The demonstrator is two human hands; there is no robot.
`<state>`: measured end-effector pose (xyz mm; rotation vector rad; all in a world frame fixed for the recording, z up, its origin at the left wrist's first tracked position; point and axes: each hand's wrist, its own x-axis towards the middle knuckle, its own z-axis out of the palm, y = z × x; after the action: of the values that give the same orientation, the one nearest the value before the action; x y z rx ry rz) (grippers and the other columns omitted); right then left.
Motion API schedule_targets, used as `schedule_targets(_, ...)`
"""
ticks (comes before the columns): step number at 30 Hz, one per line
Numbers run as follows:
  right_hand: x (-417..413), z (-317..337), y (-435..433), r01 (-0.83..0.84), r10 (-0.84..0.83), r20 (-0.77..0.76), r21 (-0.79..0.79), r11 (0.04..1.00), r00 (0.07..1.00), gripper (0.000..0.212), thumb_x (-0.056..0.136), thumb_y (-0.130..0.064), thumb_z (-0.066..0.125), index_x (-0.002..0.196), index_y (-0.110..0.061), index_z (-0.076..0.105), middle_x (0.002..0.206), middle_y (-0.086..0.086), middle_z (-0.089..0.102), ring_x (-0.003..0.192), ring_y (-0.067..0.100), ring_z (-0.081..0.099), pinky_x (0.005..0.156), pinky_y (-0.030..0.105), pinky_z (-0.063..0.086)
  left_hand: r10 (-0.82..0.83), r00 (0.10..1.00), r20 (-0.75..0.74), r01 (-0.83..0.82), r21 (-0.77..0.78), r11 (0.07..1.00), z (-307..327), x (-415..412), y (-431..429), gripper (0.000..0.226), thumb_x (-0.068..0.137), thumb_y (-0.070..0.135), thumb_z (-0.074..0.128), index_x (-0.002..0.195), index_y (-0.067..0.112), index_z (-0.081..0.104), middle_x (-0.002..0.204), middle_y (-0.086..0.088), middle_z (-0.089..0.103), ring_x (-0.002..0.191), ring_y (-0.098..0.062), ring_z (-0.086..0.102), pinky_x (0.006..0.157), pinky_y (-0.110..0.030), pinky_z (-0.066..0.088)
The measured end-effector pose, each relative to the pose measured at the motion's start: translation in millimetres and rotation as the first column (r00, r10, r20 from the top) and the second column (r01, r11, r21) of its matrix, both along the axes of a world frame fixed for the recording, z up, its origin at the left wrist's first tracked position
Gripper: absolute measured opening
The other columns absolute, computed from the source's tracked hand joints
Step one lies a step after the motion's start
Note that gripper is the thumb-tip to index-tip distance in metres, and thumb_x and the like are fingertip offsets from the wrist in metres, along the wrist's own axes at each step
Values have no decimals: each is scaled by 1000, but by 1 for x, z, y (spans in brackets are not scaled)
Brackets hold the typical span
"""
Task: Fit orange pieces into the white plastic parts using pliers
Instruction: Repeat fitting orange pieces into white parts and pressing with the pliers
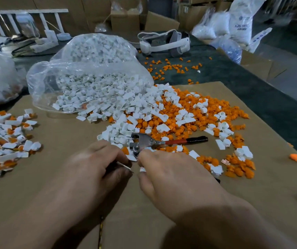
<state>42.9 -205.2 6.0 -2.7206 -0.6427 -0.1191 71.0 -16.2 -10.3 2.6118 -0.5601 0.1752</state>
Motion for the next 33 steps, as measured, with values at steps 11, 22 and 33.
schedule_targets(11,7,6,-9,299,216,-470,790,536,856,7,94,-28,55,99,-29,60,74,6,69,64,20,67,64,45,56,56,995,85,-10,-464,886,4,-9,-10,24,87,41,56,108,44,67,105,25,67,92,7,62,71,0,41)
schedule_targets(22,5,6,-11,115,42,-278,525,843,960,7,97,-40,49,103,-40,51,81,-16,64,75,0,61,58,18,48,69,986,-152,-151,-642,752,-7,-4,-13,41,61,64,69,92,37,71,63,9,67,52,-7,57,52,-23,47)
schedule_targets(33,35,18,-66,584,-567,162,-88,807,808,34,93,-48,44,116,-26,52,112,-2,55,102,17,47,75,34,38,137,968,-212,-236,-565,791,-2,-5,-8,46,62,72,59,91,38,70,61,6,66,52,-13,57,55,-37,49)
